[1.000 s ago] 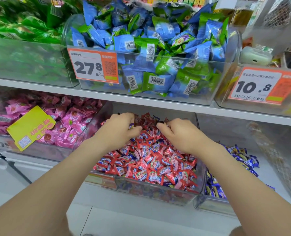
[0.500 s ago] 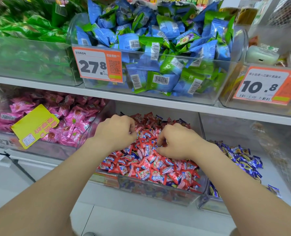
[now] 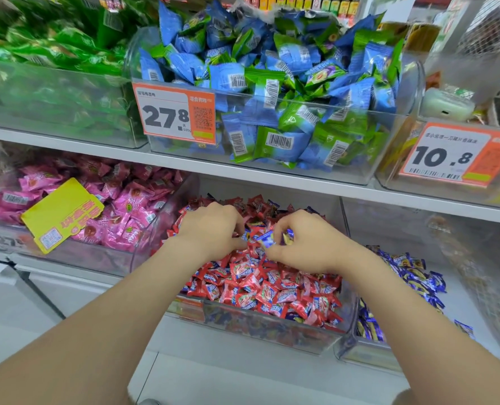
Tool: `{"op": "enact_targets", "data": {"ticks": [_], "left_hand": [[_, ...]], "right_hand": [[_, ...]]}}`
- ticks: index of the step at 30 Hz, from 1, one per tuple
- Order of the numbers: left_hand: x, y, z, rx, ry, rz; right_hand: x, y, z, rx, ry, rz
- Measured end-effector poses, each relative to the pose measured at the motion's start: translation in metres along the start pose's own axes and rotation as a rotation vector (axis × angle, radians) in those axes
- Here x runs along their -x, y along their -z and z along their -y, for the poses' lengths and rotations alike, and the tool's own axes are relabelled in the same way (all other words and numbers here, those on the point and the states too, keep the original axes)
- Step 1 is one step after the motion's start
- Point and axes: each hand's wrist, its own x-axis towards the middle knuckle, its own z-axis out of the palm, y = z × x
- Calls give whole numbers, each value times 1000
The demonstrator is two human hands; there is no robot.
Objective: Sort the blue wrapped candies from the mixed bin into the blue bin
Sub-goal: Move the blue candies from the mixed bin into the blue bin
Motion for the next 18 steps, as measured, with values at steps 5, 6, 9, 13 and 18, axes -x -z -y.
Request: {"op": "enact_targets", "data": {"ticks": [5,6,9,13,18], "left_hand": [[-2,-1,-1,-23,-47,56],[-1,-1,-3,-24,-48,34],[1,2,-7,14,-43,-74],[13,14,-13,46,-13,-228],[43,22,-22,354,-23,-161]], "right_hand": [[13,13,3,-70,-78,-91],[15,14,4,-61,-95,-103],[19,12,4,-58,-111,-107],[27,9,-2,-118,-51,-139],[52,27,-14,-444,-60,-132]]}}
